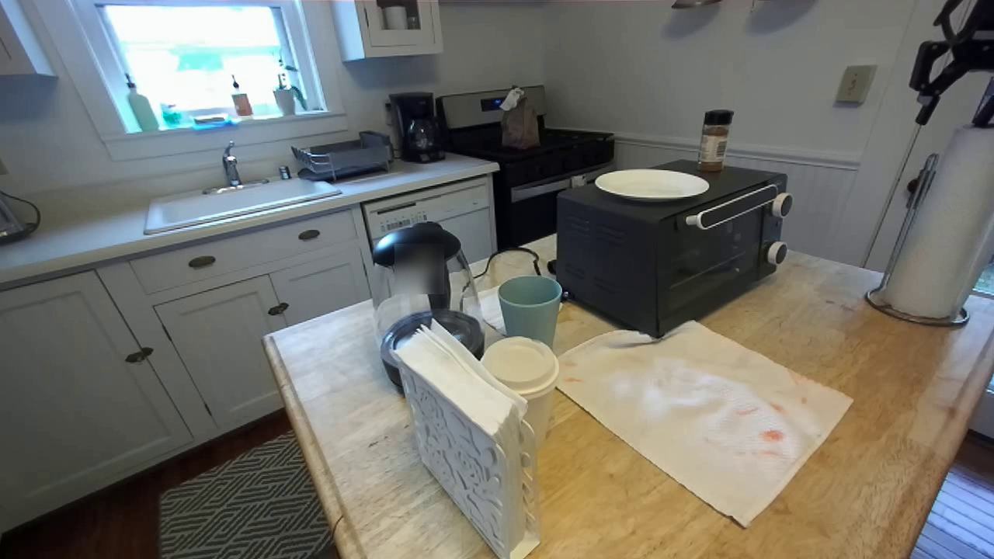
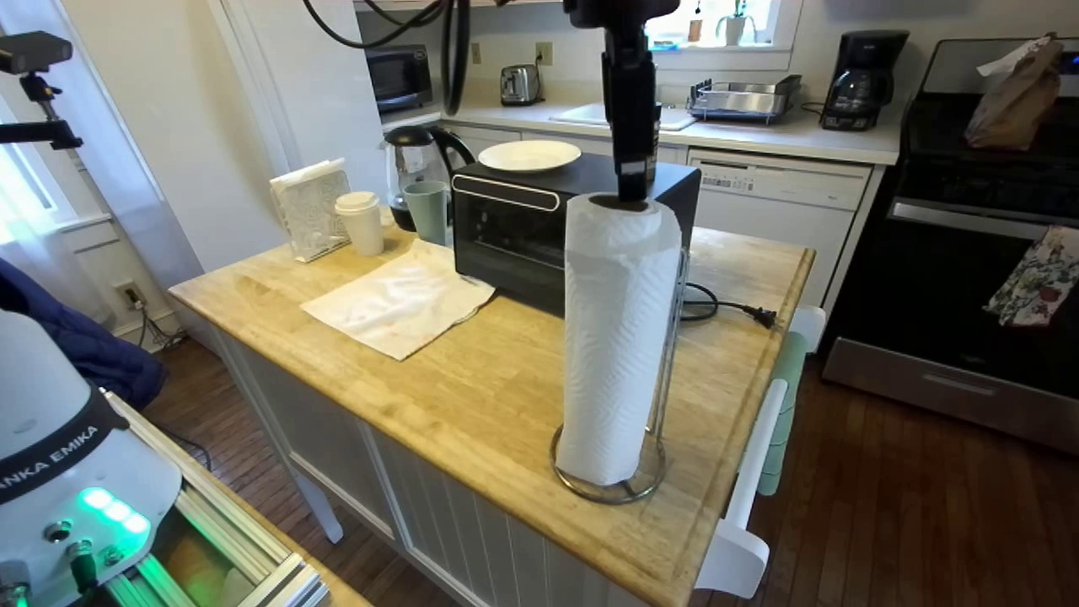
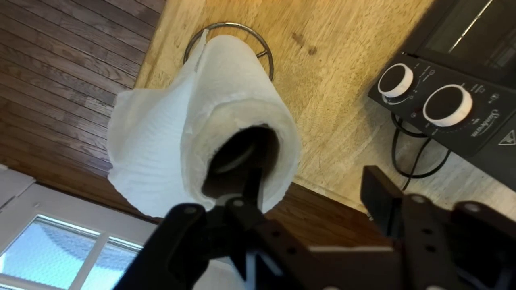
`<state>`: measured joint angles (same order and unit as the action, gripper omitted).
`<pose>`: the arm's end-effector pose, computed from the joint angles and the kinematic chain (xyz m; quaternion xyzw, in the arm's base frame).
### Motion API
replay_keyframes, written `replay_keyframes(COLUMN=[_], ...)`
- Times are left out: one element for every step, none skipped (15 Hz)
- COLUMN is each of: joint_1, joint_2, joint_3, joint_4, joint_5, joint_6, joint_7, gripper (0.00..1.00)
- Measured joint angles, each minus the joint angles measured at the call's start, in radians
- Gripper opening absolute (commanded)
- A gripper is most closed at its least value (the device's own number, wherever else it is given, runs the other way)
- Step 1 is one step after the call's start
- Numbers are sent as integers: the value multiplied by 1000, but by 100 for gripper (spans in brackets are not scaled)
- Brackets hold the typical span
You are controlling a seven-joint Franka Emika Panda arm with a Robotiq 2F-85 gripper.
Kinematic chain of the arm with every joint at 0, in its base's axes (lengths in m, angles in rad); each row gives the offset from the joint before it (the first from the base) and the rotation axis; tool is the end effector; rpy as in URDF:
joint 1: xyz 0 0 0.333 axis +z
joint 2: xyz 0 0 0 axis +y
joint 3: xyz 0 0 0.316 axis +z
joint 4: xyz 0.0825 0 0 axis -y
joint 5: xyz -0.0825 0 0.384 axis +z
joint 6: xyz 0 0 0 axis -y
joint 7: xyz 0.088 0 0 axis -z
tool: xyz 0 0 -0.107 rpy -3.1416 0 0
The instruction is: Remove the kitchen tissue from the tissue stand and put it on the table
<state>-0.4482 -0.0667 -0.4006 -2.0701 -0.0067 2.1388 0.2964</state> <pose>0.3588 -0.4127 0.4706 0.8393 -0.5397 0.0653 0.0081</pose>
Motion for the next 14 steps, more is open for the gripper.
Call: replay_keyframes(joint_1=[0, 0, 0, 0, 0, 0, 0, 0, 0, 0, 0, -1, -1, -1], joint_2=[4, 6, 8, 10, 12, 14, 16, 18, 19, 19, 19, 19, 19, 19], joint_3=[0, 0, 0, 0, 0, 0, 0, 0, 0, -1, -1, -2, -2, -3], joint_4=[6, 10, 11, 13, 13, 13, 13, 13, 13, 13, 13, 13, 14, 16], joint_5=[0, 0, -1, -2, -3, -3, -3, -3, -3, -3, -4, -4, -4, -4], joint_6=[0, 0, 0, -1, -1, -1, -2, -3, -4, -7, -10, -13, -19, -25], joint_7=[1, 2, 2, 2, 2, 2, 3, 3, 3, 4, 4, 4, 4, 4], gripper=[81, 83, 90, 96, 99, 100, 100, 100, 100, 100, 100, 100, 100, 100])
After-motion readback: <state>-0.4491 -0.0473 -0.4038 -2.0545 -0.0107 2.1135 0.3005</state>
